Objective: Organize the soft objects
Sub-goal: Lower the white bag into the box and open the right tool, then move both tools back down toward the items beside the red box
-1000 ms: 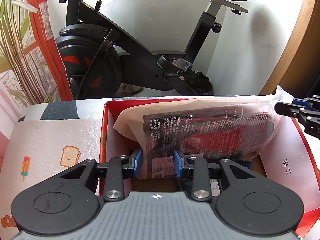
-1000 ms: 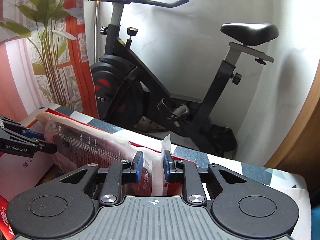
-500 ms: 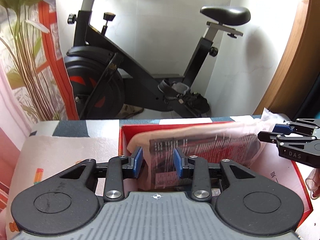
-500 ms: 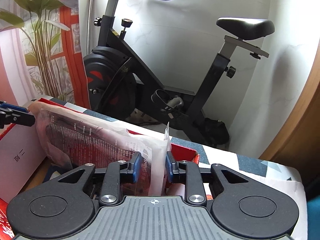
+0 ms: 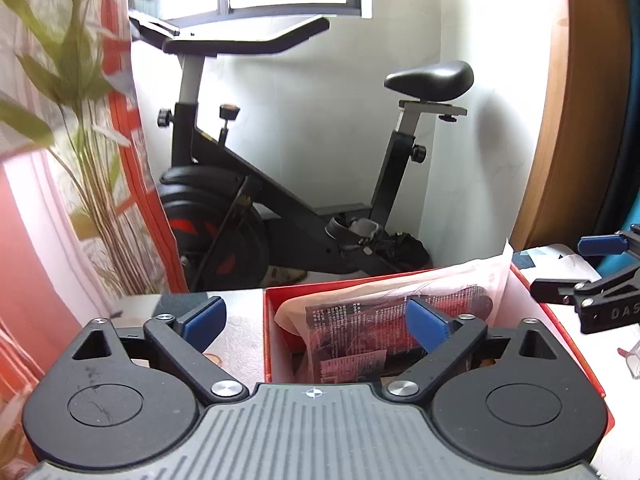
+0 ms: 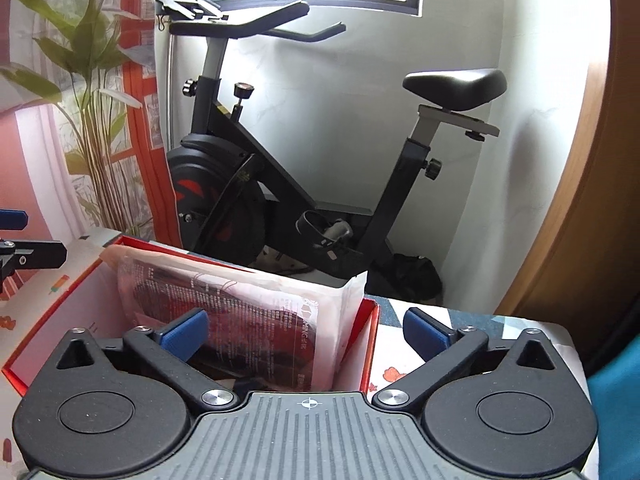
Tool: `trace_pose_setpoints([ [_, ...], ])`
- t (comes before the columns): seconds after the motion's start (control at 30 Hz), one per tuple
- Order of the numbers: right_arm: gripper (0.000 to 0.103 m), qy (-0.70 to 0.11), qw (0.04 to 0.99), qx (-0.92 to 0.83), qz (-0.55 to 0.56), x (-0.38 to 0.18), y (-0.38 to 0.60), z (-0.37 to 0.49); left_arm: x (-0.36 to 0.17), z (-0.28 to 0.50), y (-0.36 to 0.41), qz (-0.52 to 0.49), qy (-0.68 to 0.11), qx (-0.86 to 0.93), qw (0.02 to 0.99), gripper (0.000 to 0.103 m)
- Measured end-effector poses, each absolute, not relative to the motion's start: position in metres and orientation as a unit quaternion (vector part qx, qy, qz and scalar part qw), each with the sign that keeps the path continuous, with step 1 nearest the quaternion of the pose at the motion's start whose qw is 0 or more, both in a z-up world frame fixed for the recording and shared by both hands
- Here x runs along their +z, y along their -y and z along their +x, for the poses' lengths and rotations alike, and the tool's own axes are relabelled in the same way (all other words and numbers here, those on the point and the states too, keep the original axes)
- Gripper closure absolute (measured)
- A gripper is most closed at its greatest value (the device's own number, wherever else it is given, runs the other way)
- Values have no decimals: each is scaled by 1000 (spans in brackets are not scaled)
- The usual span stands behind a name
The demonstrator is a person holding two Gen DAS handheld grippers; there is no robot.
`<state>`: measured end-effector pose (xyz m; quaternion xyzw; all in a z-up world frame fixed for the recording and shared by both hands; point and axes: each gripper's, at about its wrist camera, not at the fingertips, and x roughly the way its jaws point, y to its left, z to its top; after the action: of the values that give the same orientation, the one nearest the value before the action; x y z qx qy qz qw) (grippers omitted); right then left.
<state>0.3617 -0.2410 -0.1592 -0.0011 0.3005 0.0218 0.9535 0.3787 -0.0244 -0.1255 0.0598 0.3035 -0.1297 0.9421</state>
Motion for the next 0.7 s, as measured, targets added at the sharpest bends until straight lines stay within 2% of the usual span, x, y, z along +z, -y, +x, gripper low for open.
trace_pose_setpoints([
  [0.07,0,-292,956,20,12,-151,241,347,-118,363,25,71,-287,-128,947,0],
  [0.7,0,-249,966,57,49,-109,212,192,-78,208,11,48,-234,-103,966,0],
])
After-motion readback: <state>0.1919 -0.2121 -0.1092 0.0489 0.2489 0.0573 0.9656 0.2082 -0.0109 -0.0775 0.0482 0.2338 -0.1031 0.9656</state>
